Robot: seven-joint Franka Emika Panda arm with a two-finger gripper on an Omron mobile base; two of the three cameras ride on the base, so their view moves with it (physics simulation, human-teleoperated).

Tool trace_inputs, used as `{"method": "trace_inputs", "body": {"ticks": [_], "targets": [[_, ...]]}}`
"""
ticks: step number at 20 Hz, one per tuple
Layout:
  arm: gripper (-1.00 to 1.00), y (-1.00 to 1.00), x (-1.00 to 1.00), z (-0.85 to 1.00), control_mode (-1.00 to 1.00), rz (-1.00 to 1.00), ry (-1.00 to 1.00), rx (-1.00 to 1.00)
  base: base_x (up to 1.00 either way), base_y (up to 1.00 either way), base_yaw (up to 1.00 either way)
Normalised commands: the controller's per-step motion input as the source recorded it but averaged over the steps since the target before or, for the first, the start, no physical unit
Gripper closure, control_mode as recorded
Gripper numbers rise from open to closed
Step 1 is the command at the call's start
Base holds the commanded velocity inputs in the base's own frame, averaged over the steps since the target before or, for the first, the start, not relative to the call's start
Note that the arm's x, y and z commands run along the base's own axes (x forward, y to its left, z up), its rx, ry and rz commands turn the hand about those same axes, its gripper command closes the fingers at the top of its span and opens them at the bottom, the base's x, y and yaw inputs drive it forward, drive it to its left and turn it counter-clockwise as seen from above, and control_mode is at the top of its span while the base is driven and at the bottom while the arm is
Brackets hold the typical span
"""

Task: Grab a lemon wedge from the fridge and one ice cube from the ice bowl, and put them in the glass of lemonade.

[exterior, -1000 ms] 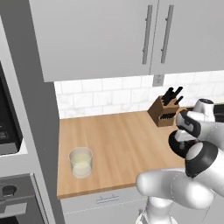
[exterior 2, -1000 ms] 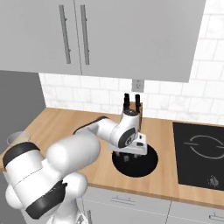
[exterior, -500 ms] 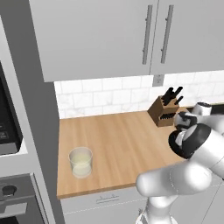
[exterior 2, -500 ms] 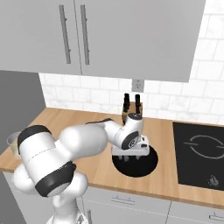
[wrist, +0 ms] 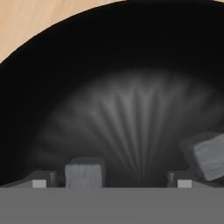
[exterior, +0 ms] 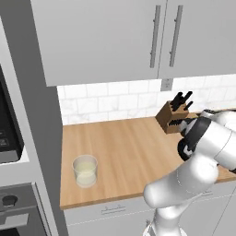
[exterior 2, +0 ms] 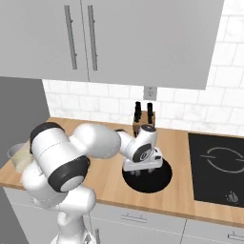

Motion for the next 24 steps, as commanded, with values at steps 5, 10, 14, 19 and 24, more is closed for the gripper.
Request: {"method": "trace_inputs", "body": {"ticks": [5,10,14,19,24], "targets": [[-1.00,0.00,0.18,-0.11,-1.00,0.02,0.01,0.00,0.00,0.00,0.00],[-1.00,0.00,0.02,-0.15,-1.00,0.00,0.01,0.00,0.00,0.00,0.00],[-1.00,0.00,0.02,-0.17,-1.00,0.00,0.02,0.00,0.00,0.00,0.00],[-1.00,0.00,-0.01,-0.27,-1.00,0.00,0.03,0.00,0.00,0.00,0.00],[-1.00,0.00,-0.03,-0.25,-1.00,0.00,0.00,0.00,0.00,0.00,0.00]]}}
